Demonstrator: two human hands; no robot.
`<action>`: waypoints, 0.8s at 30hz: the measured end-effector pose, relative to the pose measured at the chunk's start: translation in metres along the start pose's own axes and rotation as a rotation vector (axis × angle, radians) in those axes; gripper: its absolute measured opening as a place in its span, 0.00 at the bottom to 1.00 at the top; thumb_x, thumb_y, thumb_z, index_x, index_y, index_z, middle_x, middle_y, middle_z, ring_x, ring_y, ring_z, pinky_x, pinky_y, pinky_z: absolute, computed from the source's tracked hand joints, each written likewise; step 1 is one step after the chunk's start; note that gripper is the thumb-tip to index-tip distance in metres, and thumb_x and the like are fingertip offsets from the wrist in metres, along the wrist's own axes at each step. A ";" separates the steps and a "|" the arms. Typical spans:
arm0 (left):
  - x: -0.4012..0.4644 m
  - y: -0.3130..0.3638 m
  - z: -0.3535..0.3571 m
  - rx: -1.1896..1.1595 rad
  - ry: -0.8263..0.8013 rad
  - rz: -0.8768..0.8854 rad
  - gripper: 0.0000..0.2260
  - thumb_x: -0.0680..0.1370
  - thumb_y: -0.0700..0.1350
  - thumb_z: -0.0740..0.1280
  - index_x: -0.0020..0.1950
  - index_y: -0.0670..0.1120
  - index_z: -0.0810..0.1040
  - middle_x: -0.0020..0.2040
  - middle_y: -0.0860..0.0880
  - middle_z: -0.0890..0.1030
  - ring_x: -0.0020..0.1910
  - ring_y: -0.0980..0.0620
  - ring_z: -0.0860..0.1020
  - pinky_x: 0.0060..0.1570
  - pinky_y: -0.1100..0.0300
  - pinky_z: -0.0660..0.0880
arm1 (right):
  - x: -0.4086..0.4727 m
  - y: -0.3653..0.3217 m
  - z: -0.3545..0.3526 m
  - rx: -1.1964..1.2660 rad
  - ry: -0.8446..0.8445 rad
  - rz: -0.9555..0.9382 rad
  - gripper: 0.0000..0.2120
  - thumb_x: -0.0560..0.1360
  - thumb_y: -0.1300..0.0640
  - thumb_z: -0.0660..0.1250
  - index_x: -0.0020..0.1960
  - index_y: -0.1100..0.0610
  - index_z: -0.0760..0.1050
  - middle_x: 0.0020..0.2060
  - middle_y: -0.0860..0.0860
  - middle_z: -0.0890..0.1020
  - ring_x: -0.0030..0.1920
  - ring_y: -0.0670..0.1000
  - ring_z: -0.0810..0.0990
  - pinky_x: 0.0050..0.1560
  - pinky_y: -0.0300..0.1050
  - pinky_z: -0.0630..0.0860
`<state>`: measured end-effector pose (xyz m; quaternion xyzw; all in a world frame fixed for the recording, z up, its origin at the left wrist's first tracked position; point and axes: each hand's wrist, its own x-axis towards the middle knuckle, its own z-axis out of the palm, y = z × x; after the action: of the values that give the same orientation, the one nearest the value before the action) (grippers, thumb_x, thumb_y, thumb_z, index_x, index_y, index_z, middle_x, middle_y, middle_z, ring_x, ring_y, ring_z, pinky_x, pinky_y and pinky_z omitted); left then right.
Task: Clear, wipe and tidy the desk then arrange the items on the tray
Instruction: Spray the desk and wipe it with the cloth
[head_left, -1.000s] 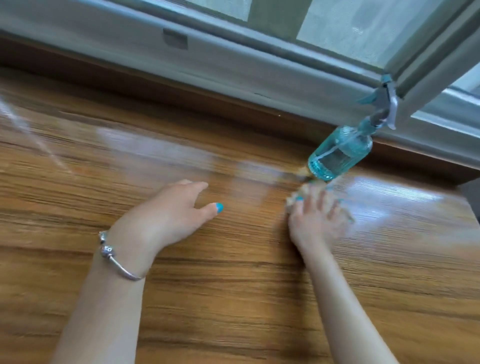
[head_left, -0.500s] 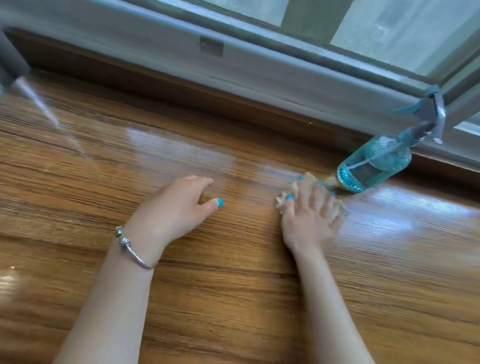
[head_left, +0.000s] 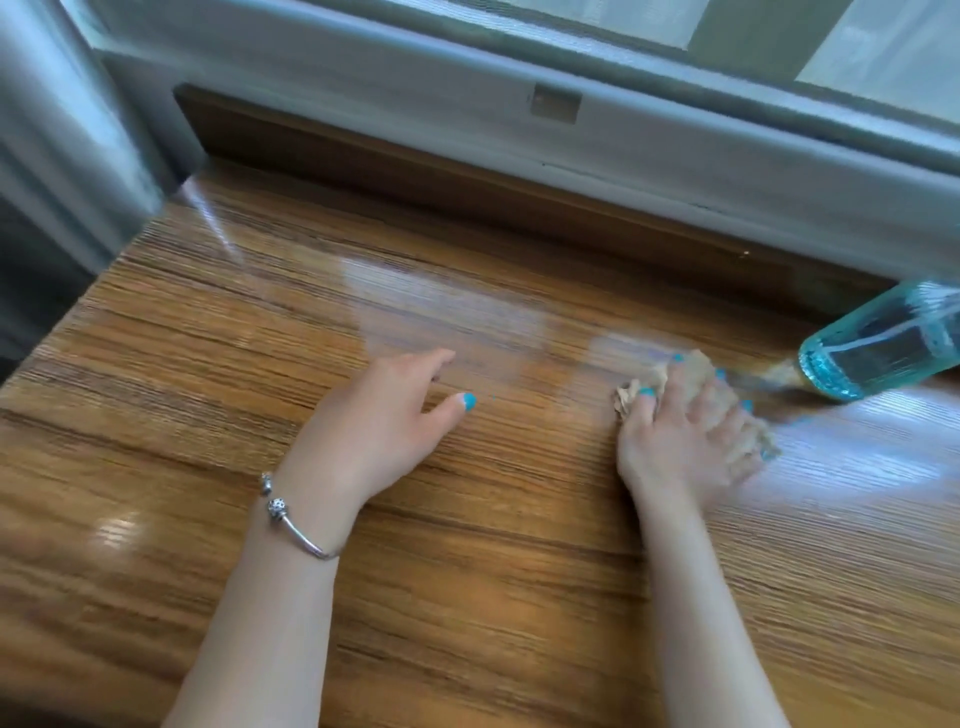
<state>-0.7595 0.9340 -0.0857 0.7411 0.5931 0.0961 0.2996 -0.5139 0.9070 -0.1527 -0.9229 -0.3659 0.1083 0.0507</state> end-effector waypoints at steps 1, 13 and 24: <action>-0.001 -0.011 -0.005 0.009 0.007 -0.004 0.24 0.78 0.58 0.63 0.73 0.56 0.67 0.66 0.56 0.75 0.65 0.55 0.73 0.62 0.52 0.72 | -0.017 -0.028 0.009 -0.024 -0.012 -0.080 0.26 0.81 0.42 0.47 0.78 0.39 0.47 0.80 0.49 0.48 0.78 0.58 0.44 0.73 0.65 0.39; 0.005 -0.176 -0.115 -0.038 -0.049 0.160 0.21 0.74 0.61 0.63 0.66 0.59 0.71 0.59 0.59 0.75 0.59 0.56 0.74 0.57 0.50 0.74 | -0.068 -0.080 0.017 -0.048 0.043 0.186 0.26 0.82 0.45 0.49 0.80 0.47 0.51 0.79 0.49 0.52 0.78 0.55 0.49 0.75 0.62 0.46; 0.006 -0.285 -0.189 -0.051 0.039 0.011 0.24 0.75 0.60 0.62 0.70 0.57 0.70 0.64 0.55 0.74 0.61 0.52 0.72 0.53 0.51 0.73 | -0.199 -0.255 0.079 -0.158 -0.066 -0.658 0.24 0.81 0.40 0.44 0.75 0.30 0.41 0.78 0.39 0.43 0.78 0.51 0.39 0.74 0.55 0.37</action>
<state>-1.0859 1.0350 -0.0944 0.7344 0.5921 0.1274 0.3064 -0.8432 0.9570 -0.1532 -0.7523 -0.6530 0.0874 -0.0009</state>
